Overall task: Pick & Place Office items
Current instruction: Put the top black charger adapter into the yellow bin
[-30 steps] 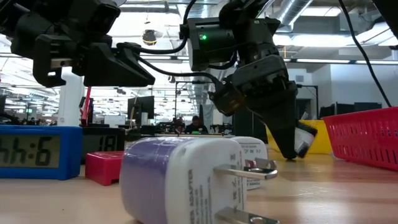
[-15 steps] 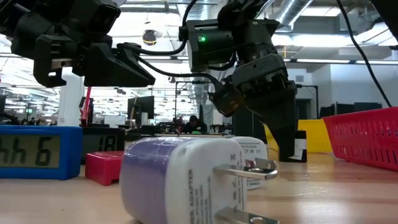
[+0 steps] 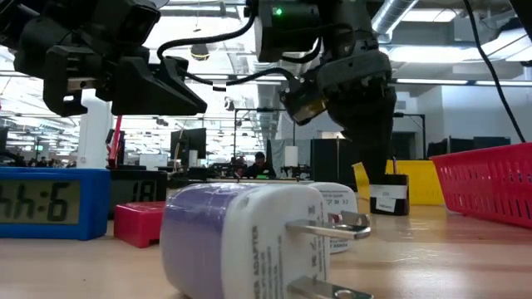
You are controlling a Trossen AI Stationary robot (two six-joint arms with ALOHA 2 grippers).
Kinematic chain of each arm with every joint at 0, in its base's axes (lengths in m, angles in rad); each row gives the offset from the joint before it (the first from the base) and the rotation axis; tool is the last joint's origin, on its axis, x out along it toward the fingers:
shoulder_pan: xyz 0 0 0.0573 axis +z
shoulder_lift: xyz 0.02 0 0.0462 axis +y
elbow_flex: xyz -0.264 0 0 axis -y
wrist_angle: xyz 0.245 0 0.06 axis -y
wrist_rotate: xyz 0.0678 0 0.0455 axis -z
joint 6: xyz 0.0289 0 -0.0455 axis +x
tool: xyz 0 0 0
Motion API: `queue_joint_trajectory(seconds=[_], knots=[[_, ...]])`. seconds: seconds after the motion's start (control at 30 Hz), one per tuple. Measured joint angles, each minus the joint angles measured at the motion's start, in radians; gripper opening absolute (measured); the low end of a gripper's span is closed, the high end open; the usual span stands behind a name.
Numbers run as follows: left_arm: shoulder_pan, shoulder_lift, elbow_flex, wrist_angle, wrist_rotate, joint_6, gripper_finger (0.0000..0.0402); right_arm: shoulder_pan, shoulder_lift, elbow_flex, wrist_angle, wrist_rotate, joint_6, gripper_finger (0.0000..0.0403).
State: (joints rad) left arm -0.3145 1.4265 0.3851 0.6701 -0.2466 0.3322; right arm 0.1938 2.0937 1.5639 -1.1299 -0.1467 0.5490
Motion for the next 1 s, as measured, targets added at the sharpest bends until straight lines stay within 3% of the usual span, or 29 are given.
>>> queue_joint_trajectory(seconds=[0.37,0.53,0.83,1.0], knots=[[0.0,0.0,0.0,0.0,0.002,0.0,0.0088,0.019,0.007,0.001,-0.052,0.044,0.189,0.0192],[0.0,0.0,0.0,0.0,0.001,0.0,0.0088,0.022,0.007,0.001,-0.043,0.043,0.206,0.0187],[0.0,0.0,0.0,0.0,0.001,0.0,0.0088,0.022,0.007,0.002,-0.05,0.04,0.237,0.0143],[0.0,0.0,0.0,0.0,0.001,0.0,0.0088,0.022,0.007,0.002,-0.051,0.03,0.224,0.0162]])
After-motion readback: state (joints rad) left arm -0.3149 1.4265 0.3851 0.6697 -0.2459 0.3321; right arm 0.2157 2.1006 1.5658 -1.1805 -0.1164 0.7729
